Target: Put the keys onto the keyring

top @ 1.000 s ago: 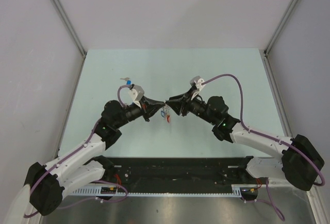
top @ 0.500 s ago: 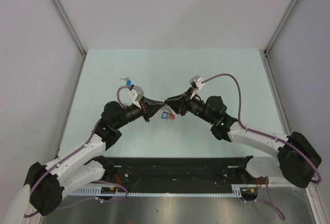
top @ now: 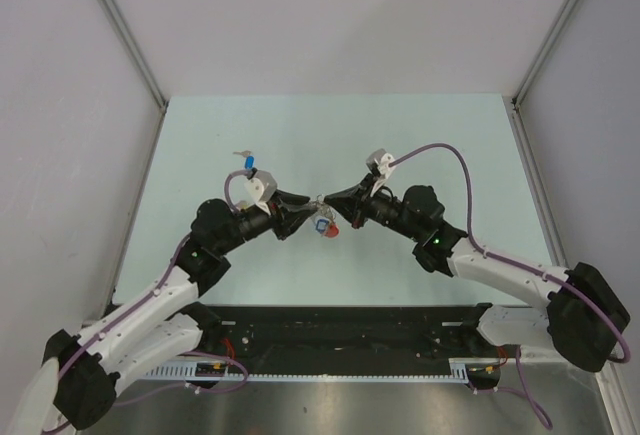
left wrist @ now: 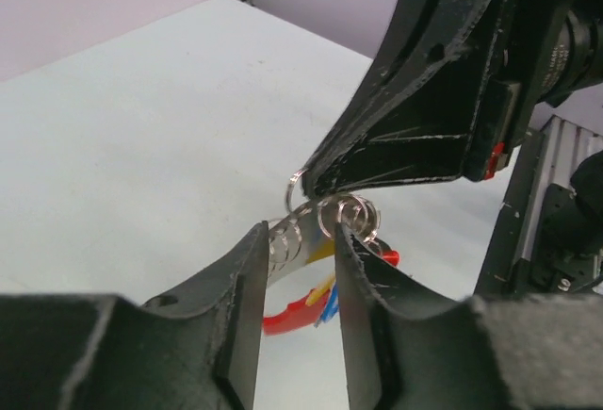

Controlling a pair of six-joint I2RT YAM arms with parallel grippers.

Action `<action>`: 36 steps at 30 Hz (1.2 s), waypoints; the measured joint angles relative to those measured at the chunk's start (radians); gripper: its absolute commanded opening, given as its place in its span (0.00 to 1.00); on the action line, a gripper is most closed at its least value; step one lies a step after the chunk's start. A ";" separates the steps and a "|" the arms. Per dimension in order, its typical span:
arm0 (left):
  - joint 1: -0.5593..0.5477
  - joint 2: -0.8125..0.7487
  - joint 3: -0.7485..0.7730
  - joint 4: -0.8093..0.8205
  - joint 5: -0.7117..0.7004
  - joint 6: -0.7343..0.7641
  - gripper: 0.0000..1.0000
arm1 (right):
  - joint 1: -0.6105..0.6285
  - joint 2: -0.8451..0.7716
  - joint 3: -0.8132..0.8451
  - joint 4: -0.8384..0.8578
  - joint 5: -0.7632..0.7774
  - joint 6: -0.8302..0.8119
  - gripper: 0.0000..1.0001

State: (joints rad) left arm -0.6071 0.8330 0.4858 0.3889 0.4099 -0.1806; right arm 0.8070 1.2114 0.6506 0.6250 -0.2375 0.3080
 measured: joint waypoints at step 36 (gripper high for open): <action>-0.026 0.103 0.356 -0.557 0.233 0.638 0.33 | 0.132 -0.076 0.276 -0.657 0.003 -0.705 0.00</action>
State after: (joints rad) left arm -0.6334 0.9363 0.8413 -0.1677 0.6434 0.4572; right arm 0.9394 1.1358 0.9268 -0.0322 -0.2348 -0.3969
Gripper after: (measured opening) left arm 0.347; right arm 0.009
